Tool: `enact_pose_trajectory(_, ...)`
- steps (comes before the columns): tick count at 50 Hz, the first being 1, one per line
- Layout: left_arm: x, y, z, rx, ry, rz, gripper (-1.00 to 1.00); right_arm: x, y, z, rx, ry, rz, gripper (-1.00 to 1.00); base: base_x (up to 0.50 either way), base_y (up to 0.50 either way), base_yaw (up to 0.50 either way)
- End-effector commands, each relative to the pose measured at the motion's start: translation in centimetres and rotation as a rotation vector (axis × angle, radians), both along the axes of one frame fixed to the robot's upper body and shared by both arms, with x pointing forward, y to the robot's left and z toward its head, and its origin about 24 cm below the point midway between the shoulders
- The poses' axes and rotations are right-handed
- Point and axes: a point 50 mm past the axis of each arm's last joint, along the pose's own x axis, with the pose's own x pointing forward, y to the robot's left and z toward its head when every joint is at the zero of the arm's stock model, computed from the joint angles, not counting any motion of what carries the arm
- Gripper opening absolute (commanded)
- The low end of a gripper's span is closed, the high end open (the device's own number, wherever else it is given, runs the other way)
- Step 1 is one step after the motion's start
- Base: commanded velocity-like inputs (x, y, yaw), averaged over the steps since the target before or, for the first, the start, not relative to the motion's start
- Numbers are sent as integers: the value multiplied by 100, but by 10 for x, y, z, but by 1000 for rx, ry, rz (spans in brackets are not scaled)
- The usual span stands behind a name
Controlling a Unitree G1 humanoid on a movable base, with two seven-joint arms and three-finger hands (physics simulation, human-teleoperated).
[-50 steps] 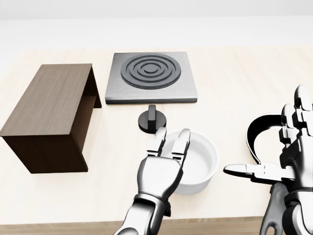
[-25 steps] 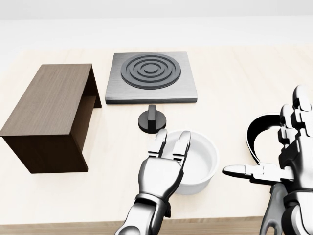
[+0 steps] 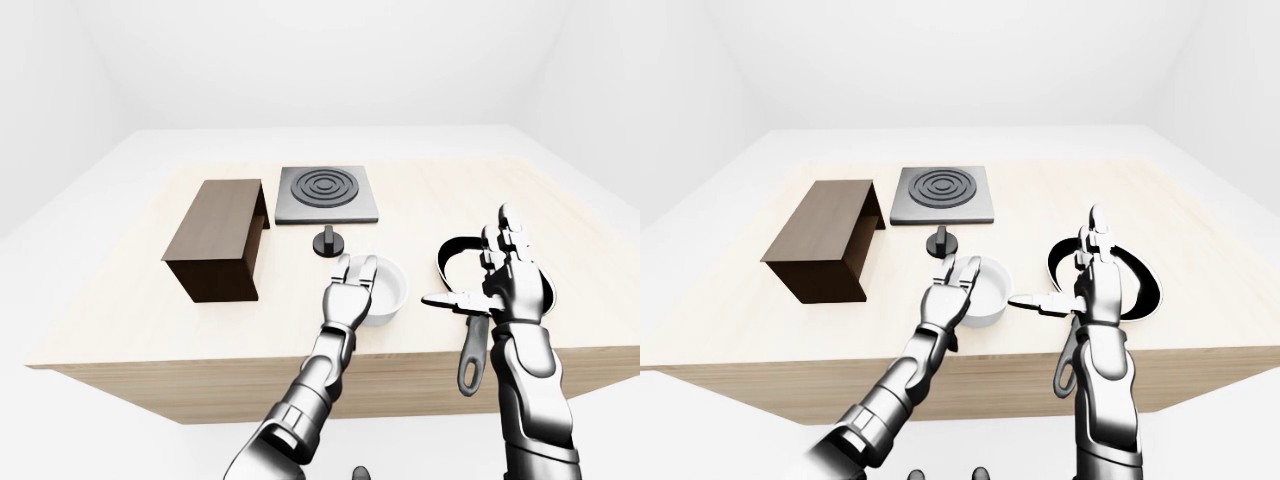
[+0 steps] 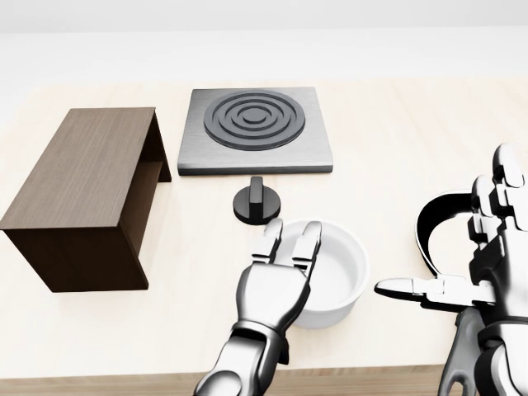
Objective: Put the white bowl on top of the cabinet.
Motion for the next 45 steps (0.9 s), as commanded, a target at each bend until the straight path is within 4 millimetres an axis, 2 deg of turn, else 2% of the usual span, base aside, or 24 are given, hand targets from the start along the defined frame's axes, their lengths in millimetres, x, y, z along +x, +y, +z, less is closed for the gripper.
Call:
enact_pose_trajectory(1,1,-2,-5,6,16,0,100,0,-1,0,0,-1,0,100,0,0,0)
enact_pose_trajectory(10,-1,-3,-9,20,25,-7,100,0,-1,1,1,-3,0,100,0,0,0)
enact_pose_trajectory(11,-1,-2,-10,21,27,-7,92,0,-1,1,2,-3,0,100,0,0,0)
enact_pose_trajectory(12,-1,-2,-10,21,26,-5,-17,0,-1,0,2,-1,0,100,0,0,0)
enact_pose_trajectory(13,-1,-2,-9,20,23,-3,-100,0,0,0,2,0,0,100,0,0,0)
enact_pose_trajectory(38,-5,-1,-9,51,-7,-22,-100,0,2,-2,-2,8,8,100,0,0,0)
enact_pose_trajectory(45,4,8,5,36,-42,4,-100,0,3,-2,-3,10,10,100,0,0,0)
